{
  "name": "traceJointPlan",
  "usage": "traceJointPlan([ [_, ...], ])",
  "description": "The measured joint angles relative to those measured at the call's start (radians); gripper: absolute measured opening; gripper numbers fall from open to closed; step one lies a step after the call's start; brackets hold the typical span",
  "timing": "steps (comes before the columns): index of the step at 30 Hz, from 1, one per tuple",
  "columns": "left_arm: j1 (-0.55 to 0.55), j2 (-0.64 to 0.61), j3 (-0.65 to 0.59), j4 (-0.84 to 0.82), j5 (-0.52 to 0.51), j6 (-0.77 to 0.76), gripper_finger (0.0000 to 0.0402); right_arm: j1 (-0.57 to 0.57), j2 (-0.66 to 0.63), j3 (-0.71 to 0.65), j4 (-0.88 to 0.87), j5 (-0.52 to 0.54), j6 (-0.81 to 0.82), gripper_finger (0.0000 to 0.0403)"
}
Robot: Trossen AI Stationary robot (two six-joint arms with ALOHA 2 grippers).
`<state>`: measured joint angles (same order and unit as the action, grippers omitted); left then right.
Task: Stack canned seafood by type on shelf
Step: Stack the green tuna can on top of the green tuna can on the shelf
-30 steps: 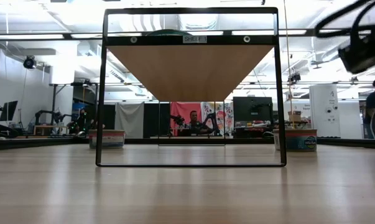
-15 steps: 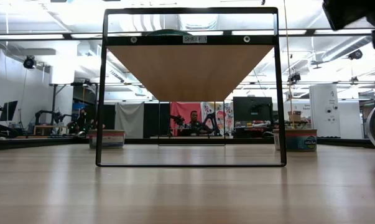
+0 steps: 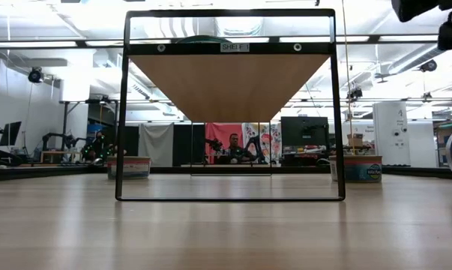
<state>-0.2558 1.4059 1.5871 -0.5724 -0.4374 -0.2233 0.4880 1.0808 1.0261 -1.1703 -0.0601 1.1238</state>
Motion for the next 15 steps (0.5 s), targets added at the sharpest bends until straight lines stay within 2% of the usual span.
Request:
traceJointPlan([
  [4, 0.000, 0.000, 0.000, 0.002, 0.000, 0.001, 0.0000, 0.005, 0.037, -0.018, 0.001, -0.004, -0.041, 0.0200],
  [7, 0.000, 0.000, 0.000, 0.011, 0.000, 0.001, 0.0000, 0.004, 0.071, -0.036, 0.001, -0.003, -0.052, 0.0236],
  [11, 0.000, 0.000, 0.000, 0.014, 0.001, 0.006, 0.0000, 0.004, 0.105, -0.057, 0.027, -0.031, -0.062, 0.0266],
  [15, 0.000, 0.000, 0.000, 0.014, 0.000, 0.006, 0.0000, 0.004, 0.118, -0.104, 0.091, -0.044, -0.052, 0.0275],
])
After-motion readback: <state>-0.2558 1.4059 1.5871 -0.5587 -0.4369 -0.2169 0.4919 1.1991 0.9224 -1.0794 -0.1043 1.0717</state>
